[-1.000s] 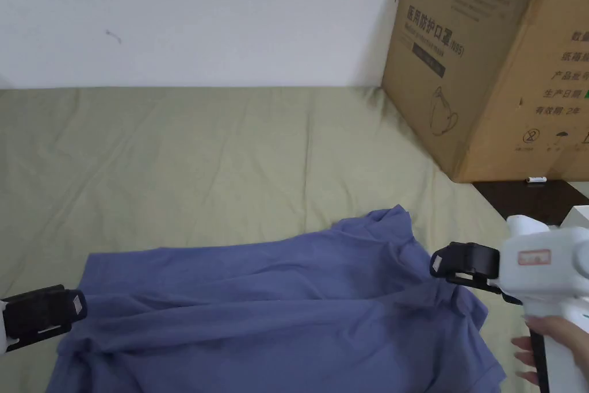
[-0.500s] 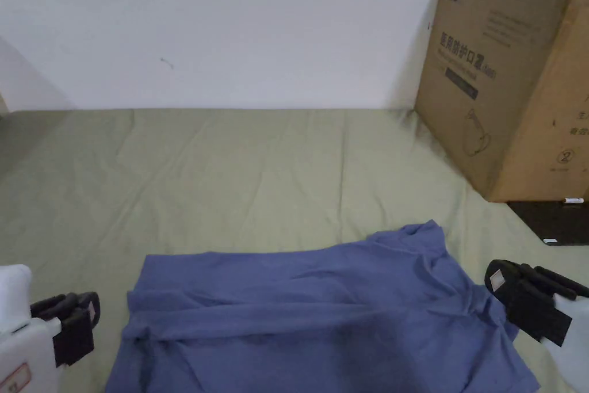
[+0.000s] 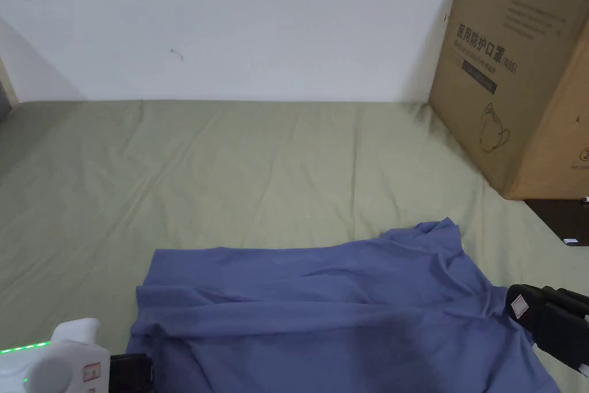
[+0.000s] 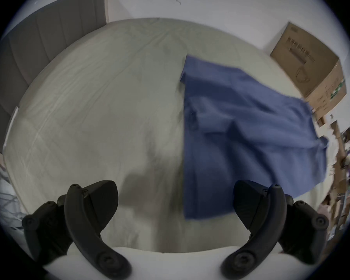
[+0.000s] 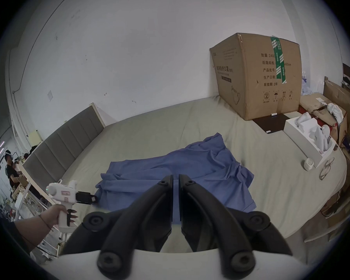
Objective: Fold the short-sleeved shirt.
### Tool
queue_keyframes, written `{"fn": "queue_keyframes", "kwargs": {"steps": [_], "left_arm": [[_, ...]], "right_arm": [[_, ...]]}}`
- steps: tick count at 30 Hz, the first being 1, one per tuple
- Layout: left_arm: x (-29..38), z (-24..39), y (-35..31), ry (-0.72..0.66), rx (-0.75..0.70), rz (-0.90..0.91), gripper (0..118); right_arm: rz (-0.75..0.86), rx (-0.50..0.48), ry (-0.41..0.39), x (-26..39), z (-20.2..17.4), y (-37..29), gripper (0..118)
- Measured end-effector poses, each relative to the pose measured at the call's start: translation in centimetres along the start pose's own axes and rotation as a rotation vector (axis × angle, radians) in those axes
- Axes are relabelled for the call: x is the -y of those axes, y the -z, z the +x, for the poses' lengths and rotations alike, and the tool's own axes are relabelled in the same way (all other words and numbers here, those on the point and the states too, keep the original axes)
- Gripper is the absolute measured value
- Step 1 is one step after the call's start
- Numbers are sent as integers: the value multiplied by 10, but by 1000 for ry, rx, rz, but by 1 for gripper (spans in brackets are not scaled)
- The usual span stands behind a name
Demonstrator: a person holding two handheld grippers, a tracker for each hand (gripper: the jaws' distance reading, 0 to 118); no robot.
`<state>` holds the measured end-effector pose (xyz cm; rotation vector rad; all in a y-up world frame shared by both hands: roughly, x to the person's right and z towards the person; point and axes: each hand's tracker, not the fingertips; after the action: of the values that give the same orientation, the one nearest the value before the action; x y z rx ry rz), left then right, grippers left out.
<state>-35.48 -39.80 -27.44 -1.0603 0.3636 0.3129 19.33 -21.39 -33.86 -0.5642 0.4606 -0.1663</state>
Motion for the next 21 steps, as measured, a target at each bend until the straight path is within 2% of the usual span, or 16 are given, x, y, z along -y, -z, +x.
{"fn": "queue_keyframes", "kwargs": {"steps": [4,7,8,10,12,13,16,19,20,21], "left_arm": [[6,9,28,89,-54,-6,118],[4,8,12,61,-26,-5,115],[7,12,4,72,-4,34,104],[14,26,-10,162,-3,102,63],[20,37,-18,257,14,143,5],[21,42,-19,277,37,140,5],[23,56,-47,217,89,129,5],[15,43,-63,153,29,200,5],[13,39,-67,149,25,203,5],[12,35,-70,146,41,198,5]], "right_arm": [[-23,2,13,1,2,10,6],[-36,5,25,3,4,19,6],[-42,3,32,4,5,20,6],[-55,2,44,6,7,25,6],[-61,3,57,6,5,24,6],[-60,1,63,7,8,25,6],[-58,34,89,3,27,36,6],[-202,82,131,-3,74,62,6],[-270,102,164,-5,89,68,7],[-339,81,200,-4,104,75,7]]}}
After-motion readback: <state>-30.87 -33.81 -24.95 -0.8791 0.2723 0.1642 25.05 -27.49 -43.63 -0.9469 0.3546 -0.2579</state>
